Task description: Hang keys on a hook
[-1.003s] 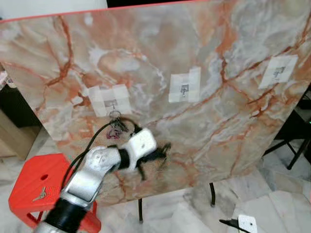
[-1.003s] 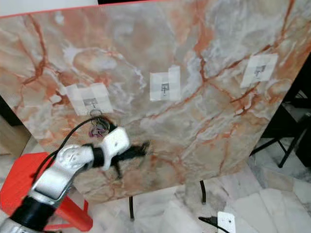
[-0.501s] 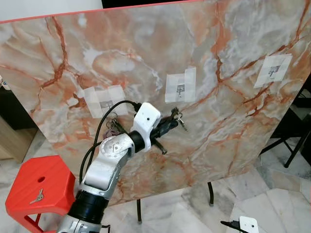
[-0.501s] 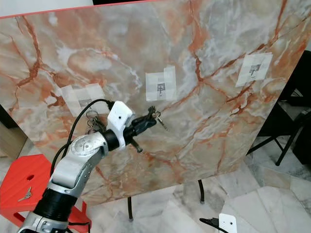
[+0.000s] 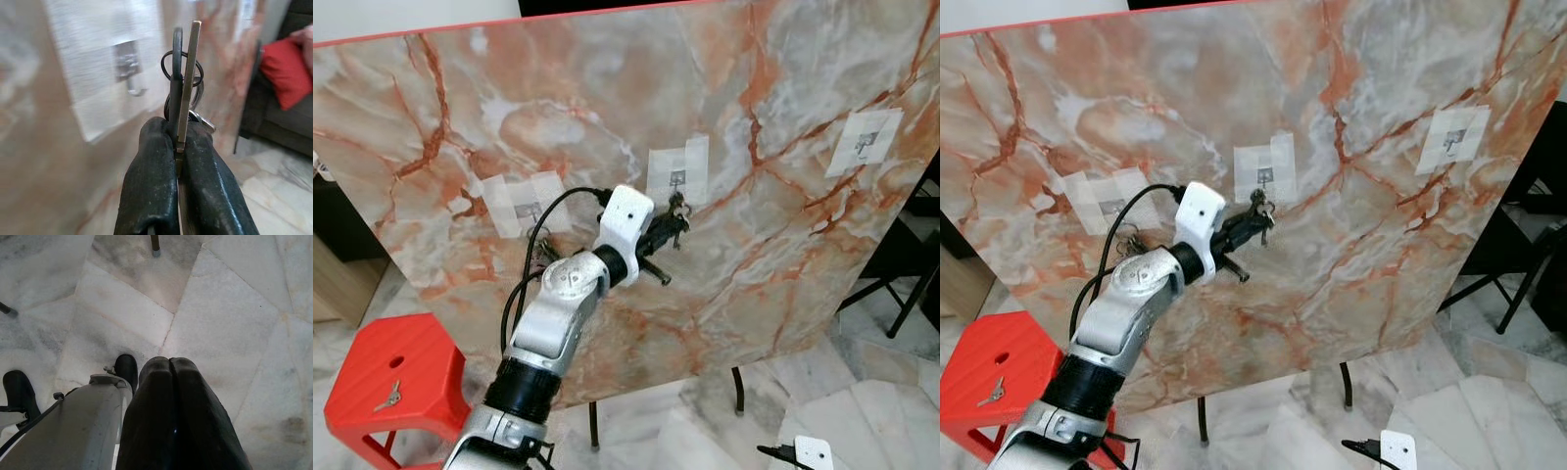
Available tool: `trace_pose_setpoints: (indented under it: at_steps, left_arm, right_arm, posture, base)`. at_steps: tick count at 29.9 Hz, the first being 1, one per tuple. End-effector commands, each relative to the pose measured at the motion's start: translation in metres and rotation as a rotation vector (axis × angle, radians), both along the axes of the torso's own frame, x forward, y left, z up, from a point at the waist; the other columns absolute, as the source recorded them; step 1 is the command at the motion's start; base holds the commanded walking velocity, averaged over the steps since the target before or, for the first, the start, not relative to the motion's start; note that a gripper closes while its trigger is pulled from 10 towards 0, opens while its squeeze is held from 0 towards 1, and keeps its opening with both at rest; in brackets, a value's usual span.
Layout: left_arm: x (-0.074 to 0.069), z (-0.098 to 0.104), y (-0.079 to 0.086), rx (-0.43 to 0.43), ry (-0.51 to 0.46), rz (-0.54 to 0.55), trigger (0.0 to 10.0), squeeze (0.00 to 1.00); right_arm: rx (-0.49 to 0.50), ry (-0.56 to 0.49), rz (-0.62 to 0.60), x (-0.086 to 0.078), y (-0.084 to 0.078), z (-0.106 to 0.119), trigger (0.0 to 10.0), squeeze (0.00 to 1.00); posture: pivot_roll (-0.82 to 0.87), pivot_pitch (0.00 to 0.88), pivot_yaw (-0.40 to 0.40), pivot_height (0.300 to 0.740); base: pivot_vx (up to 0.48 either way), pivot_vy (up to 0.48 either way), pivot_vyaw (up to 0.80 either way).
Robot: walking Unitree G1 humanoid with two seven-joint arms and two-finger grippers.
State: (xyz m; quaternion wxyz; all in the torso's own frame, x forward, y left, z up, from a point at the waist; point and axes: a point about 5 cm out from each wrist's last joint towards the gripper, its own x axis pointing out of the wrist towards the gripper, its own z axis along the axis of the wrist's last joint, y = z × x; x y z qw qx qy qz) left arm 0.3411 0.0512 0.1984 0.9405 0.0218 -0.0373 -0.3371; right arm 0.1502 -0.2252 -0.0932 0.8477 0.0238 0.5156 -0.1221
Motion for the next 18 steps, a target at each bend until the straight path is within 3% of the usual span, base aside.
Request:
trace_pose_setpoints:
  at_steps: [1,7,18]
  left_arm:
    - [0.006,0.005,0.003,-0.015,0.003,0.045,10.0,0.00]
    - [0.015,0.005,0.004,0.011,0.034,0.101,10.0,0.00]
    - [0.011,0.005,-0.016,0.029,0.043,0.009,10.0,0.00]
  right_arm:
    - [0.004,0.001,-0.010,-0.001,0.000,0.000,10.0,0.00]
    - [0.003,0.001,-0.010,-0.001,0.000,0.000,10.0,0.00]
    - [0.000,0.000,-0.006,0.000,0.000,0.000,10.0,0.00]
  posture:
    - [0.04,0.000,0.018,0.740]
    - [0.04,0.000,0.021,0.740]
    - [0.03,0.000,0.024,0.740]
  base:
    - [0.000,0.000,0.00]
    - [0.000,0.000,0.00]
    - [0.000,0.000,0.00]
